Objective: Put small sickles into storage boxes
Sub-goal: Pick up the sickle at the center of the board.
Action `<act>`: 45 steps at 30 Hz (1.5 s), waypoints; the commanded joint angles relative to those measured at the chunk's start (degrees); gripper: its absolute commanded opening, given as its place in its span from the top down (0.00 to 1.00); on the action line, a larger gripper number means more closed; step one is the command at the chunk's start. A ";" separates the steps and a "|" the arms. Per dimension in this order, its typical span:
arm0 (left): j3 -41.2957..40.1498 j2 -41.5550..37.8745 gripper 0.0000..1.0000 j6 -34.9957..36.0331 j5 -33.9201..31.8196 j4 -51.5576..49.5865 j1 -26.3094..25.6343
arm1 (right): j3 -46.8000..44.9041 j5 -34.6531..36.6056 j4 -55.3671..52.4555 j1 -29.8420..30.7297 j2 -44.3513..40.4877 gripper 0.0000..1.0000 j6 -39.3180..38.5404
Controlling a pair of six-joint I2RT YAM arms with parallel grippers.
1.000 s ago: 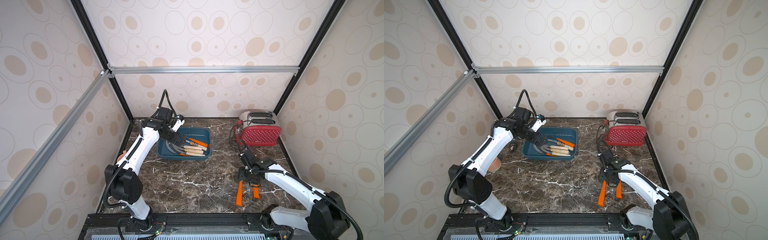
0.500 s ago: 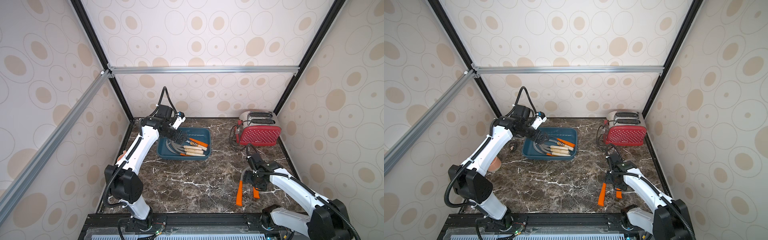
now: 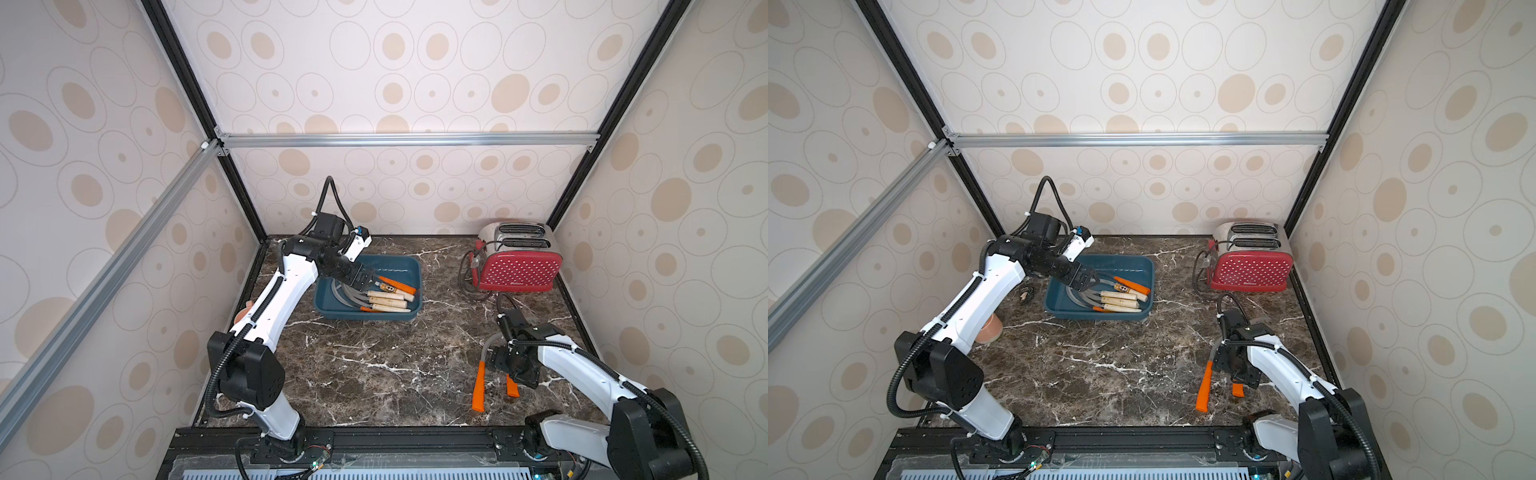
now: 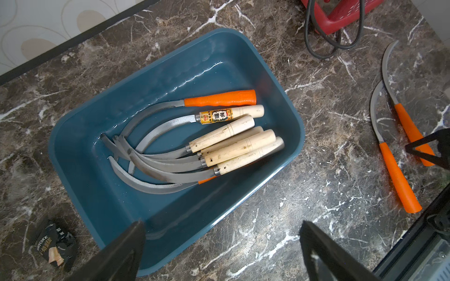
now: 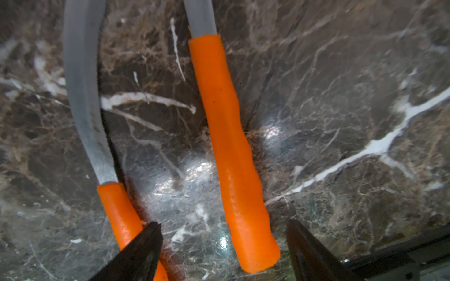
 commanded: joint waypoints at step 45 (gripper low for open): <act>-0.10 -3.30 0.01 2.29 2.30 1.14 -0.14 | -4.01 -1.76 0.80 -0.20 0.85 0.43 5.82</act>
